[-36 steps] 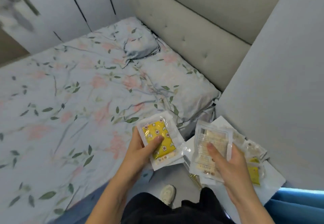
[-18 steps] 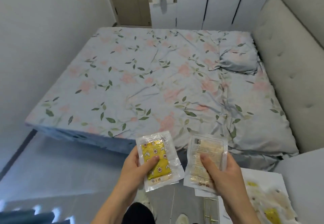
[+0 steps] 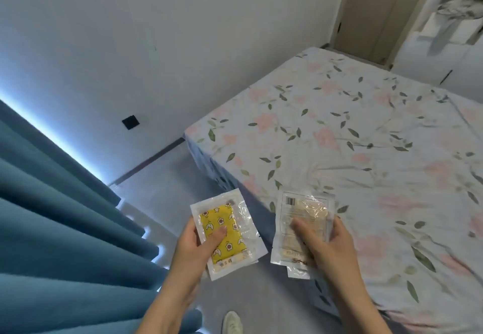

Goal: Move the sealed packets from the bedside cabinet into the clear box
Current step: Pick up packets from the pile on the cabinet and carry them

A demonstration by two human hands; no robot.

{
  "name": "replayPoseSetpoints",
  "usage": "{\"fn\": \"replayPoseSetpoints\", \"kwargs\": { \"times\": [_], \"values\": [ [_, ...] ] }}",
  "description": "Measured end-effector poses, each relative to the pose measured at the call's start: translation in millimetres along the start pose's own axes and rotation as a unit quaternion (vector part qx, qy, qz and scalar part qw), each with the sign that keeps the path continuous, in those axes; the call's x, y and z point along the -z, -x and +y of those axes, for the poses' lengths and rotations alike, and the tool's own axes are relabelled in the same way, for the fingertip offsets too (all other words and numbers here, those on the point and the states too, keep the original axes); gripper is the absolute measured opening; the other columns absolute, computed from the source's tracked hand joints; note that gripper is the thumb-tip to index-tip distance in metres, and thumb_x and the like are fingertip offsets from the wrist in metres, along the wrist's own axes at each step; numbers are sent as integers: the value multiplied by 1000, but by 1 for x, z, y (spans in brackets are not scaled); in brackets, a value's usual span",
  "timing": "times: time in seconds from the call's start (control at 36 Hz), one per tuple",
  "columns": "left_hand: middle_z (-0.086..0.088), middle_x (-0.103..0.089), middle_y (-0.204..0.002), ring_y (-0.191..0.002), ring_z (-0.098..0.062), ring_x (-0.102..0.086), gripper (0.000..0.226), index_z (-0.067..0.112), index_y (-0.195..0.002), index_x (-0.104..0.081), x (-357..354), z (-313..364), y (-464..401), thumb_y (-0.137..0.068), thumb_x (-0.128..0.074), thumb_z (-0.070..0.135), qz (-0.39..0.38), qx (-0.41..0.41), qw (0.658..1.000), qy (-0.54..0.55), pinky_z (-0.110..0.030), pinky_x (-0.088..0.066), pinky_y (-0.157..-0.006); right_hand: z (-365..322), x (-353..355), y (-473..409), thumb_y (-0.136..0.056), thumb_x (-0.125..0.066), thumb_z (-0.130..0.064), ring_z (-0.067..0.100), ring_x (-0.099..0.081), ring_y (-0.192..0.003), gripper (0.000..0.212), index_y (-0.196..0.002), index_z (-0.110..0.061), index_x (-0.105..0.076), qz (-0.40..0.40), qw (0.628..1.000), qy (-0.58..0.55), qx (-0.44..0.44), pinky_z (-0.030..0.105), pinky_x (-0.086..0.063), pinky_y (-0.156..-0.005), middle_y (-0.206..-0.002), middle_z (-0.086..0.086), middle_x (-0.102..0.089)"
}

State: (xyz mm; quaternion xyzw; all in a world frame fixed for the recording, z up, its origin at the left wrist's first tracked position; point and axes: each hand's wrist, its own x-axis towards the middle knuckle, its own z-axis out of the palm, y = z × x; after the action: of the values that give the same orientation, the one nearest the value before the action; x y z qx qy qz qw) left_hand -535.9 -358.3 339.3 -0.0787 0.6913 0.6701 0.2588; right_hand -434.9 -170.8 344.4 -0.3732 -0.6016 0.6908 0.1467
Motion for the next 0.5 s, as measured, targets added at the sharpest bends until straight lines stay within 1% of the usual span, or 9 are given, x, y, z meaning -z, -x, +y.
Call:
{"fn": "replayPoseSetpoints", "kwargs": {
  "times": [0.06,0.08,0.14,0.17,0.28,0.36,0.42,0.44,0.5],
  "values": [
    [4,-75,-91,-80,-17,-73,27,24,-107,-60,28,13,-21,-82,-67,14,21,-9,1000,1,-31,-58,-58,-3,-38,-17,-77,-75,-9,22,-72,-83,23,-97,-17,-66,-18,1000,4,0,43,-58,-77,-90,3,-75],
    [4,-75,-91,-81,-17,-73,28,24,-108,-60,41,20,-31,-82,-68,15,28,-11,1000,3,-31,-59,-59,-5,-57,-24,-77,-75,-9,19,-73,-80,22,-96,-17,-66,-26,1000,3,1,38,-59,-72,-88,2,-75],
    [2,-74,-96,-84,-20,-73,32,24,-111,-59,64,32,-52,-81,-69,17,43,-9,999,10,-37,-60,-63,-10,-92,-37,-77,-75,-8,15,-73,-76,22,-95,-17,-66,-47,999,-1,0,26,-58,-63,-86,1,-76],
    [1,-73,-98,-85,-21,-73,34,24,-112,-59,74,38,-62,-80,-69,17,51,-7,999,15,-39,-60,-64,-13,-108,-44,-77,-75,-7,16,-73,-77,23,-96,-17,-66,-58,998,-5,-4,25,-58,-62,-87,1,-76],
    [-2,-73,-99,-87,-23,-72,33,21,-110,-60,103,55,-106,-80,-68,14,78,-9,996,37,-39,-60,-64,-22,-159,-73,-79,-72,-5,18,-73,-76,21,-98,-14,-67,-75,997,-6,-19,23,-56,-58,-86,2,-76],
    [1,-74,-93,-81,-19,-72,30,23,-107,-60,114,66,-143,-80,-68,12,87,-6,995,53,-32,-59,-58,-33,-189,-102,-81,-69,-3,18,-73,-72,20,-98,-13,-66,-86,996,-10,-29,23,-56,-55,-83,3,-76],
    [3,-75,-92,-79,-16,-73,30,24,-106,-60,117,74,-172,-79,-69,14,86,-2,995,50,-30,-58,-56,-40,-208,-127,-81,-67,1,16,-72,-67,19,-96,-10,-65,-91,995,-19,-43,22,-55,-52,-78,4,-76],
    [6,-75,-91,-79,-14,-73,30,25,-106,-60,117,79,-187,-79,-70,15,85,-1,995,46,-28,-57,-55,-43,-217,-141,-81,-68,0,16,-72,-67,19,-97,-10,-65,-92,995,-14,-47,23,-55,-53,-78,4,-76],
    [8,-75,-90,-80,-15,-73,32,25,-107,-60,117,91,-220,-78,-70,15,82,2,996,43,-28,-58,-56,-49,-236,-174,-79,-71,-6,19,-73,-72,22,-100,-11,-66,-94,995,9,-41,28,-57,-60,-81,3,-76]
  ]
}}
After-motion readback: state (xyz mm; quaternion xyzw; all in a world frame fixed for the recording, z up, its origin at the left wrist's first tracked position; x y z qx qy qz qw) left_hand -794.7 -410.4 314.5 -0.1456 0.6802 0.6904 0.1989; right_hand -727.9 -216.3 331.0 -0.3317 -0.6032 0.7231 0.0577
